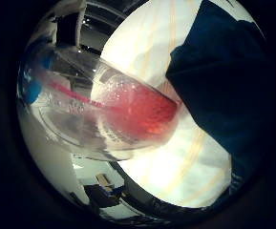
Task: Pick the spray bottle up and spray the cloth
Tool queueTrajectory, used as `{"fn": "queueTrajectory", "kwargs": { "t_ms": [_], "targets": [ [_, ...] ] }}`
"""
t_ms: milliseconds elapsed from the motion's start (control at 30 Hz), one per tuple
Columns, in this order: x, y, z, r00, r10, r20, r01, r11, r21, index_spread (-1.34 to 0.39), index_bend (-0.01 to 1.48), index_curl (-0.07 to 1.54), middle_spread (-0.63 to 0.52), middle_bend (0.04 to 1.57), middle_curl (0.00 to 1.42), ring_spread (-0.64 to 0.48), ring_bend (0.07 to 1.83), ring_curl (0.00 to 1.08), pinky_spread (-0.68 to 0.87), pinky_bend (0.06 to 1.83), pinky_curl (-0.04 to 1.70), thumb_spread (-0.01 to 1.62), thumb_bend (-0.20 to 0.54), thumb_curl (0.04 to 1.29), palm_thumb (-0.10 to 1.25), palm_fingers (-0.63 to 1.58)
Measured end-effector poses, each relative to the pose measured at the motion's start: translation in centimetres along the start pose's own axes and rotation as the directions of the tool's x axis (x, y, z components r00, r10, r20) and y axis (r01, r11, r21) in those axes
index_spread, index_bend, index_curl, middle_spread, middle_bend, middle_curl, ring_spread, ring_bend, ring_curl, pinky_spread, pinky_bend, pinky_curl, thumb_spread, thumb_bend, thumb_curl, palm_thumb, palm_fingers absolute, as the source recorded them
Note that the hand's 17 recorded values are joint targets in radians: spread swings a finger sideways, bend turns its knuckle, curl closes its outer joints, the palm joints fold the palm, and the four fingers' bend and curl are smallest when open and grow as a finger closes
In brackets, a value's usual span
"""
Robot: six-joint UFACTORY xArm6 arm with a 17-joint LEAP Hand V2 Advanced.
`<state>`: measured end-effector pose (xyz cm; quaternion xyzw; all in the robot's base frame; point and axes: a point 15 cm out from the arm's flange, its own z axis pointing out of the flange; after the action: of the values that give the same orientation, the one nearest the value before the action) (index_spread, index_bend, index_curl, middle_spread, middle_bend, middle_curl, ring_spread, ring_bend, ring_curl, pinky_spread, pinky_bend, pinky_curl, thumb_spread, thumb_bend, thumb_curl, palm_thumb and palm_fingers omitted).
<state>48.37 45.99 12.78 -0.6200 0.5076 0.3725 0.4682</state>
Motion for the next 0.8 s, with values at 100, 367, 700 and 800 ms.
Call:
{"fn": "queueTrajectory", "kwargs": {
  "t_ms": [100, 367, 700, 800],
  "targets": [
    [0.06, 0.08, 0.02, 1.000, 0.002, 0.003, -0.002, 1.000, -0.002, -0.19, 1.13, 0.77, -0.05, 1.38, 0.58, -0.16, 1.47, 0.62, -0.15, 0.97, 1.44, 1.06, -0.014, 0.73, 1.05, 1.19],
    [-0.02, 0.38, 0.16, 1.000, 0.005, 0.013, -0.005, 1.000, -0.011, -0.19, 1.11, 0.76, -0.05, 1.36, 0.58, -0.16, 1.46, 0.61, -0.17, 0.96, 1.38, 1.07, -0.018, 0.72, 1.02, 1.20],
    [-0.55, 0.92, 0.47, 0.999, -0.003, 0.034, 0.004, 0.999, -0.036, -0.24, 0.84, 0.72, -0.05, 1.27, 0.54, -0.16, 1.34, 0.54, -0.27, 0.97, 1.07, 0.92, -0.035, 0.65, 0.84, 1.15],
    [-0.59, 0.93, 0.50, 0.999, -0.003, 0.035, 0.004, 0.999, -0.037, -0.27, 0.67, 0.71, -0.06, 1.22, 0.53, -0.15, 1.30, 0.53, -0.33, 0.99, 0.97, 0.89, -0.032, 0.63, 0.82, 1.11]
  ]
}}
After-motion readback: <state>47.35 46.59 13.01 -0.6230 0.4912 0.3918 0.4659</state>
